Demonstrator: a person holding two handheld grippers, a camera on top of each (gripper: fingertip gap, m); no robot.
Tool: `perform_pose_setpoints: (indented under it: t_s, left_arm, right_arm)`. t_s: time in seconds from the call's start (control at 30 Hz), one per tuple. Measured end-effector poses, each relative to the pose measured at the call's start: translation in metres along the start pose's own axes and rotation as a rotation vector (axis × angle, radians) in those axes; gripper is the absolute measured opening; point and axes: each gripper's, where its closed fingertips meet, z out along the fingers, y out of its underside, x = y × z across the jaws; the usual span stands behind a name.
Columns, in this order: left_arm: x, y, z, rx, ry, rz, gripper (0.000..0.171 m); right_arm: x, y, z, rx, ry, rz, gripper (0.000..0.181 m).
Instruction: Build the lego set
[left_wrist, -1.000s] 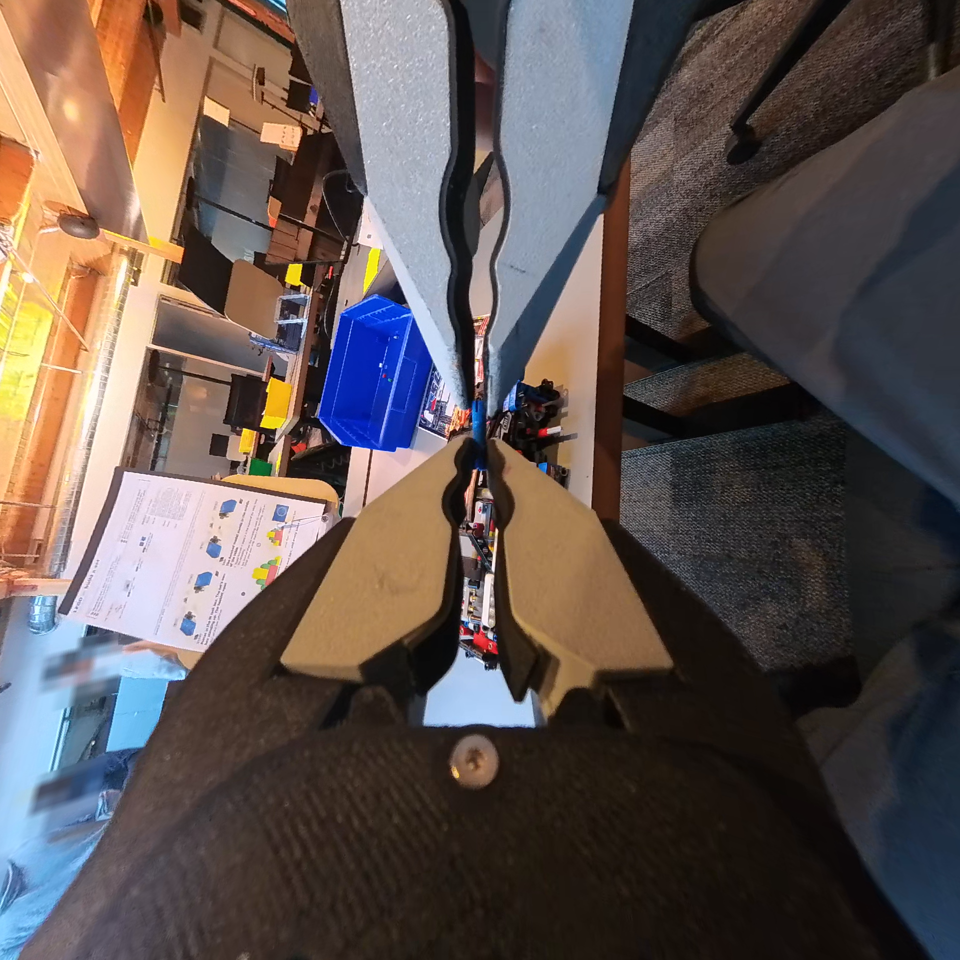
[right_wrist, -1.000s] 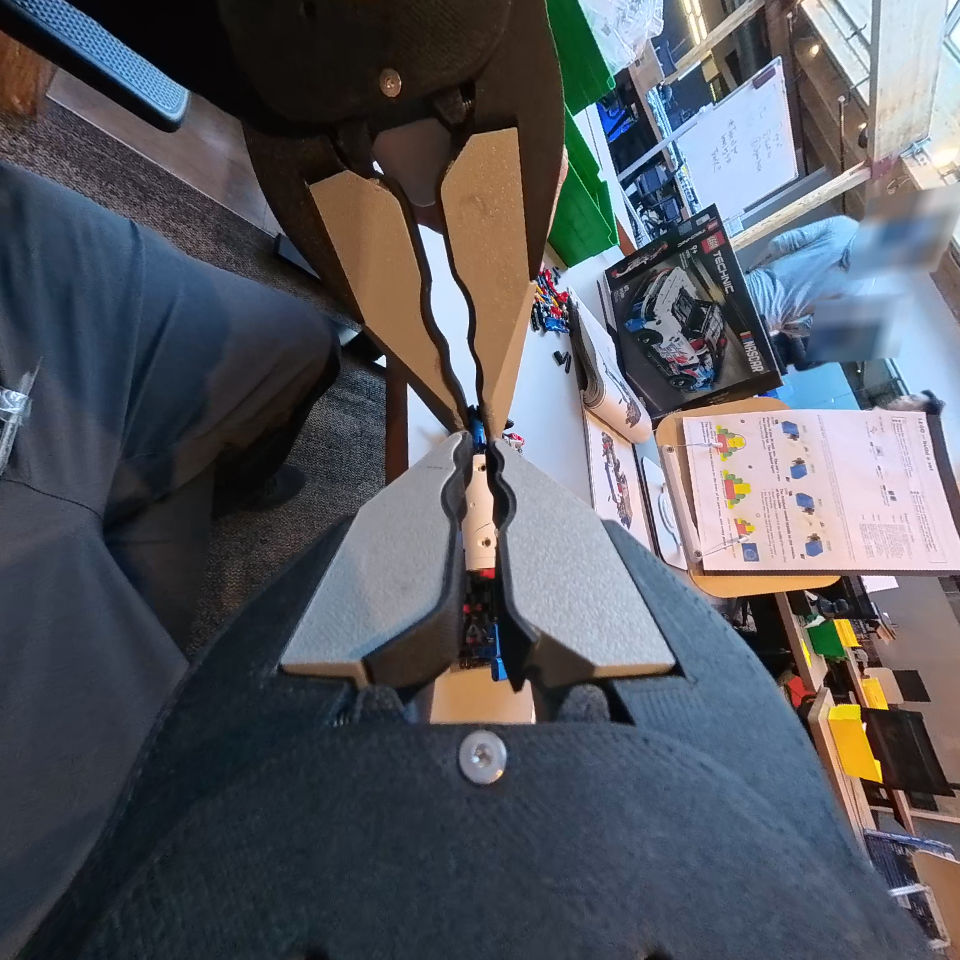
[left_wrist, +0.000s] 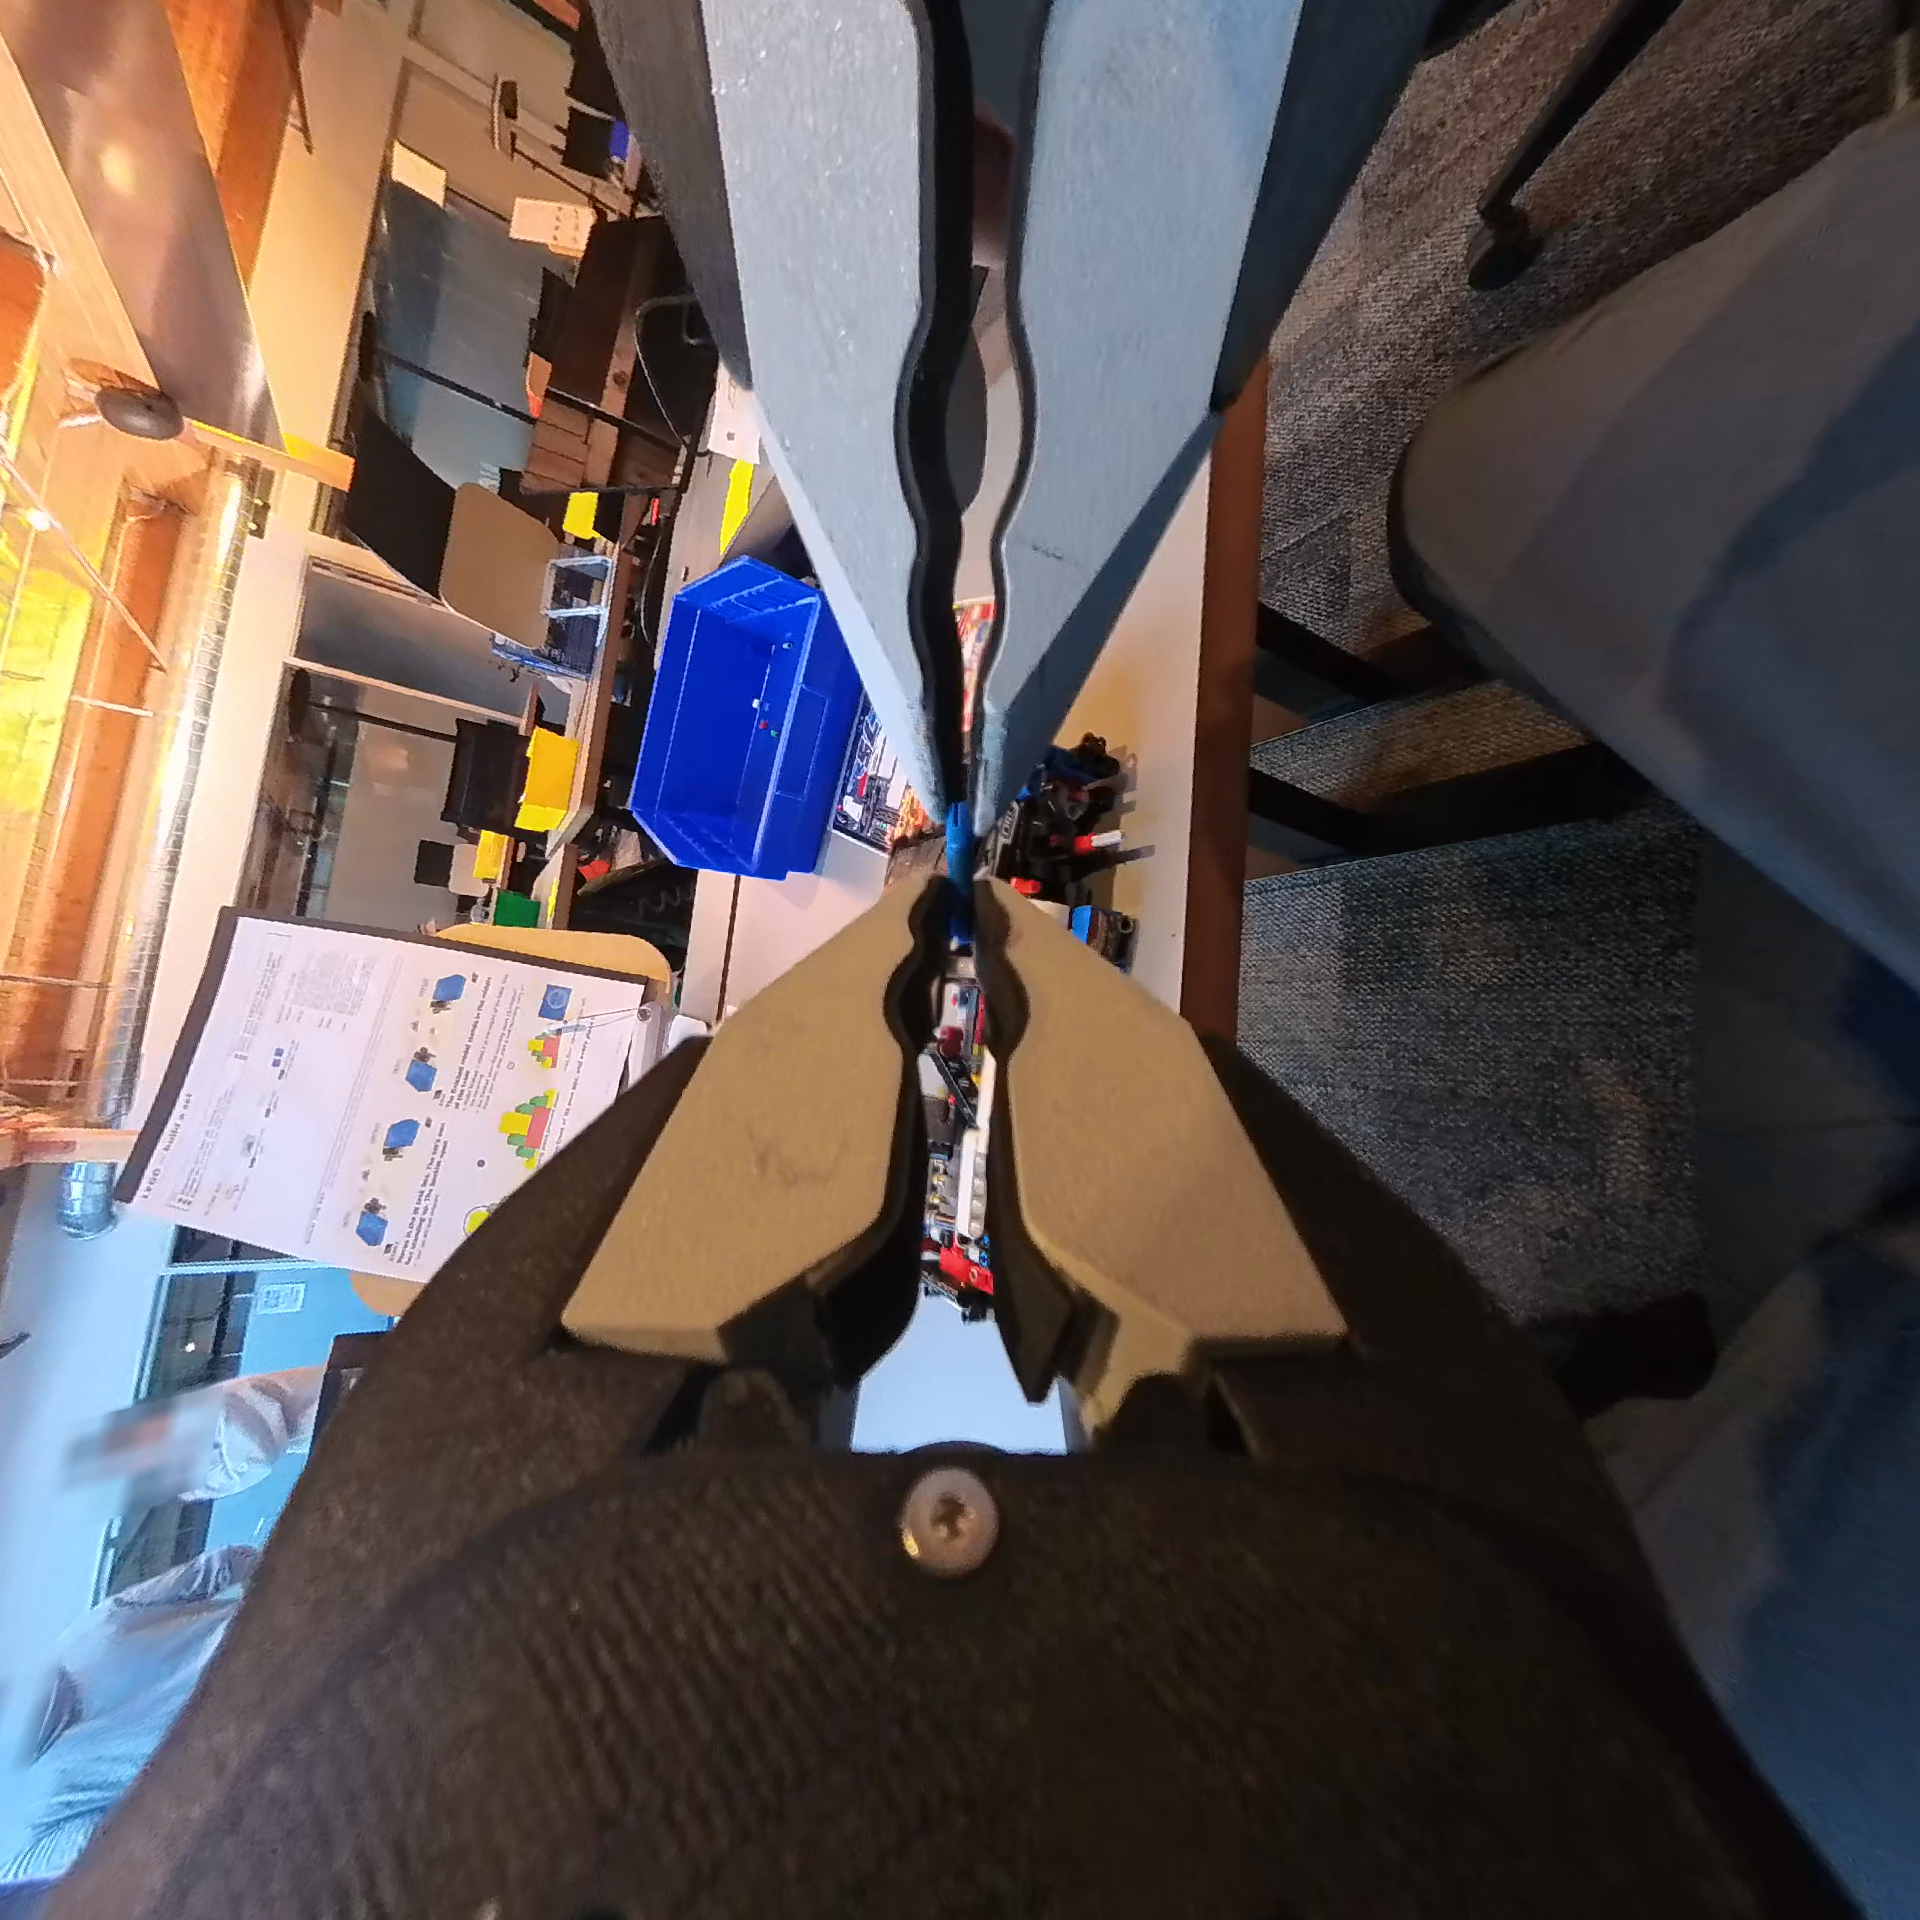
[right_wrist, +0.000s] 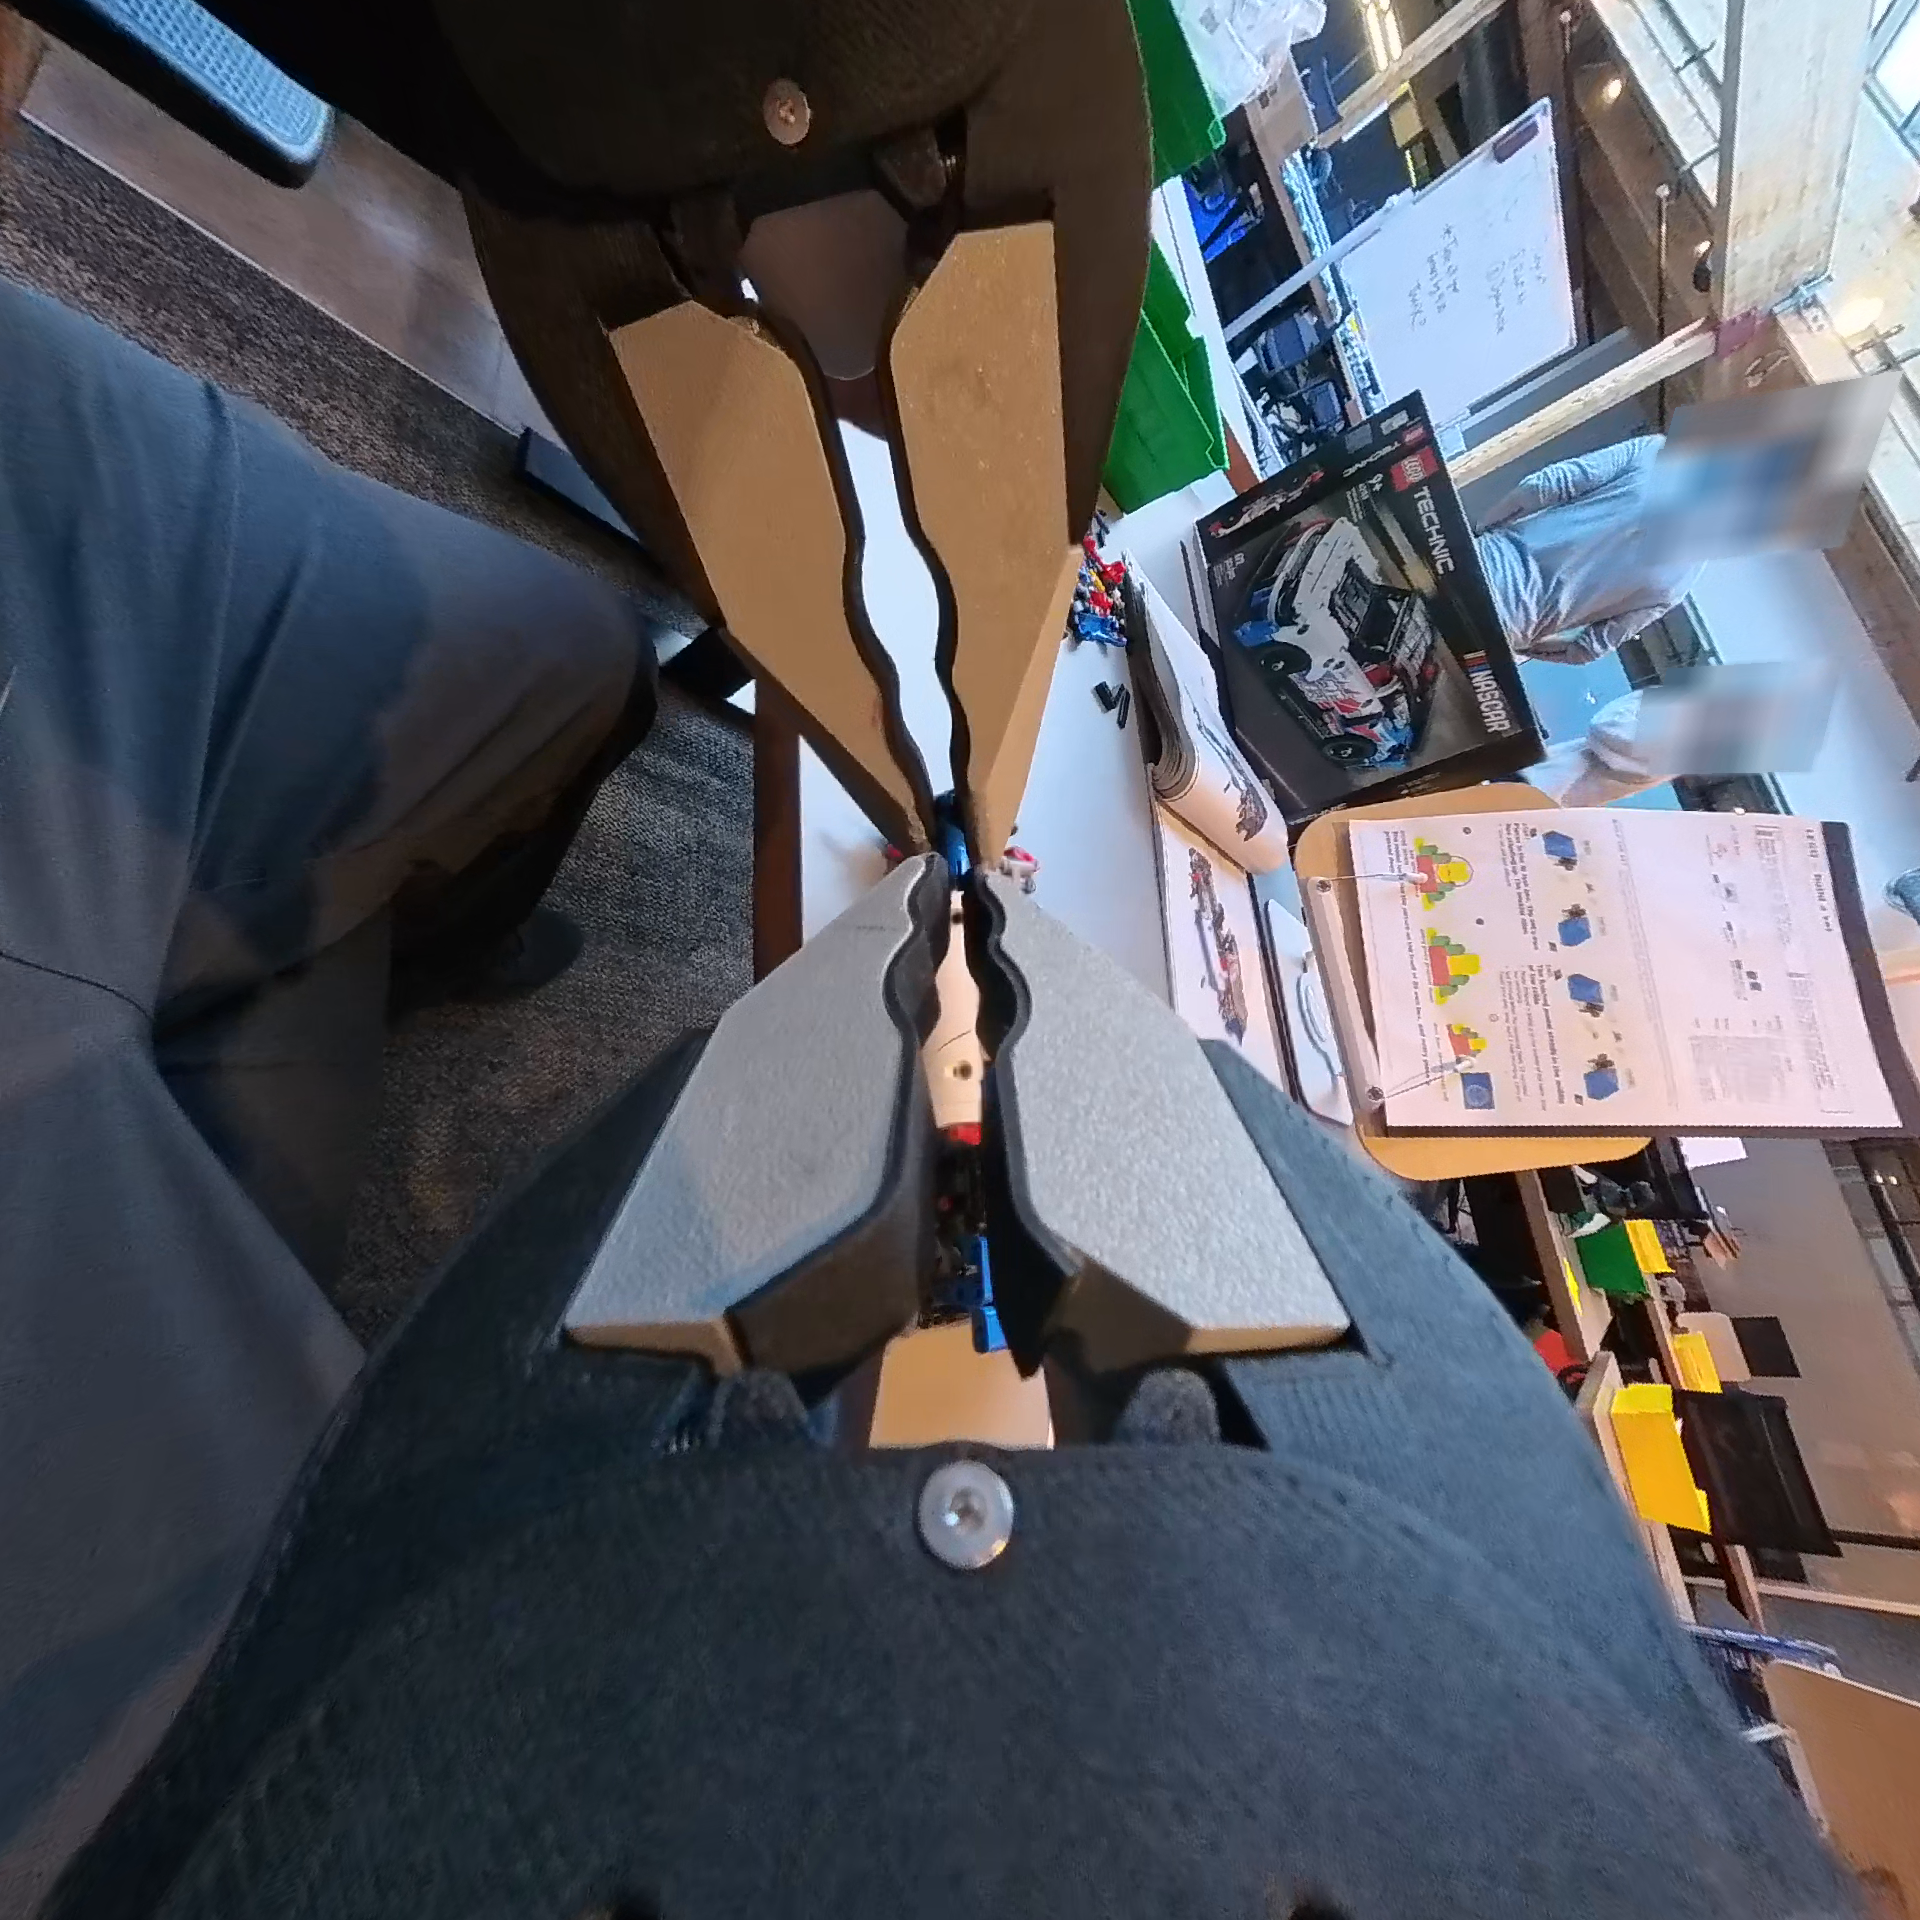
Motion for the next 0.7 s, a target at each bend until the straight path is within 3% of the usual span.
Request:
perform_pose_setpoints:
  t_s: [0.7]
  left_arm:
    - [-0.0015, 0.0057, -0.0004, -0.029, -0.016, 0.007, 0.001]
  right_arm:
    - [0.0006, 0.0014, 0.0056, 0.017, -0.001, 0.020, 0.002]
